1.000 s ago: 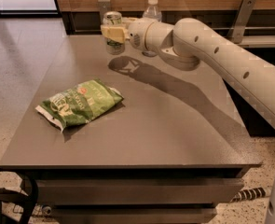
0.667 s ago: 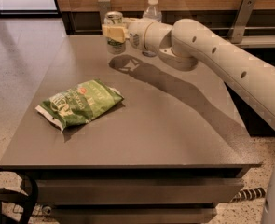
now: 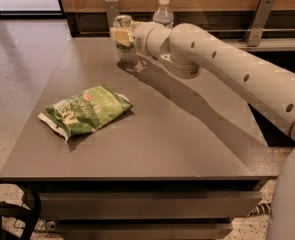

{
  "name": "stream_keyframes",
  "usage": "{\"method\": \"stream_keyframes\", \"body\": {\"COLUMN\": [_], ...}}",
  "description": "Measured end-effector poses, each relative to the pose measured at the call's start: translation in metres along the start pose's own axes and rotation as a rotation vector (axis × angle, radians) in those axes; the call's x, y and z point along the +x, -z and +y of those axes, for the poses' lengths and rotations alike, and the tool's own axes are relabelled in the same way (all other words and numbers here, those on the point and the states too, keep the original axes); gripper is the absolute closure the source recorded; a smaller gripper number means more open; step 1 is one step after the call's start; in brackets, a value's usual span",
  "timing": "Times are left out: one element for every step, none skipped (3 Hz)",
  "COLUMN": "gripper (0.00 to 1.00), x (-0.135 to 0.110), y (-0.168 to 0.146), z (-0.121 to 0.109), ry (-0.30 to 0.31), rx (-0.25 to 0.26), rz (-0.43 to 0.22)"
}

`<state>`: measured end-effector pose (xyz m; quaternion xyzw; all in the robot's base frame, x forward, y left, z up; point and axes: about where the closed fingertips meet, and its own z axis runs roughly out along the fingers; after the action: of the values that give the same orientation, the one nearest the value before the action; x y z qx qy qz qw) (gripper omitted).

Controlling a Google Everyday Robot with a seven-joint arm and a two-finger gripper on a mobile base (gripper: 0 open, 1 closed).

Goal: Move 7up can near blue plastic bottle

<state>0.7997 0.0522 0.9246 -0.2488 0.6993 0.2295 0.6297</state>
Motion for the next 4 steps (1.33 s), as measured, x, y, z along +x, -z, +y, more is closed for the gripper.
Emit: {"method": "stream_keyframes", "body": {"gripper": [1.00,1.00,1.00,1.00], "x": [0.013,0.015,0.001,-0.007], "y": [-0.004,-0.009,-0.026,-0.050], "z": [-0.013,-0.029,-0.030,-0.017], "ry": [0.002,0.015,0.027,0.019], "rx": [0.088,0.128,0.098,0.039], "rz": [0.006,-0.052,-0.114,-0.136]}}
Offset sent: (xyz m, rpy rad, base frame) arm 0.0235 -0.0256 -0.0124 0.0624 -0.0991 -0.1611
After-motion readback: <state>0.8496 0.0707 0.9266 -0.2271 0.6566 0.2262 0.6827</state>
